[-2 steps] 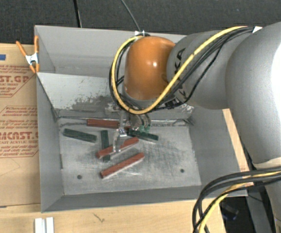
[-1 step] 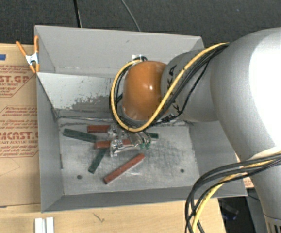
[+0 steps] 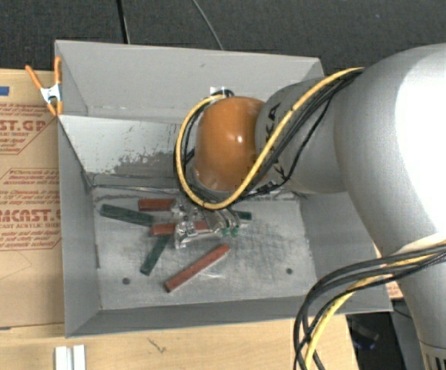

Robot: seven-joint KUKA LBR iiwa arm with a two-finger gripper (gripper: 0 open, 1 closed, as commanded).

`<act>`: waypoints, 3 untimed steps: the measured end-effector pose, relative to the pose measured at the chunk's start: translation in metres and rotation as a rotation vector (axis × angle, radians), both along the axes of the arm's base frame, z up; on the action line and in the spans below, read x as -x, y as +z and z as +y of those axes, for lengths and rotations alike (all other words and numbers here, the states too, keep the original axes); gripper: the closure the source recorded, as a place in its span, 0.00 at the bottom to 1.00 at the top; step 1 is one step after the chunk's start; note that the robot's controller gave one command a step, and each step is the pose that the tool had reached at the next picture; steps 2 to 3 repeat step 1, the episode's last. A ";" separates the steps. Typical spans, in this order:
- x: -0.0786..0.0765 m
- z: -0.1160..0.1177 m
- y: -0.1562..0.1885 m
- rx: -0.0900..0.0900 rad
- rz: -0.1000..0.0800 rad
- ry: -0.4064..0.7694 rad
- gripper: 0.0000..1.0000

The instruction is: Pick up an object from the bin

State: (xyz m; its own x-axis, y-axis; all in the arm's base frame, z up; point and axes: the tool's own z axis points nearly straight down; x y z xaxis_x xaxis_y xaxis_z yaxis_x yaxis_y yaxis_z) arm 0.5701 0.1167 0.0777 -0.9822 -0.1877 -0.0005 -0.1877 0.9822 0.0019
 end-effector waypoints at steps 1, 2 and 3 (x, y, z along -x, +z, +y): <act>-0.008 0.000 0.128 0.001 -0.002 -0.014 1.00; -0.008 0.000 0.128 0.001 -0.002 -0.014 1.00; -0.008 0.000 0.128 0.001 -0.002 -0.014 1.00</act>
Offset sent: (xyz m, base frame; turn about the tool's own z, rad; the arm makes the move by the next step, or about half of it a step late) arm 0.0000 0.0000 0.0000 0.0000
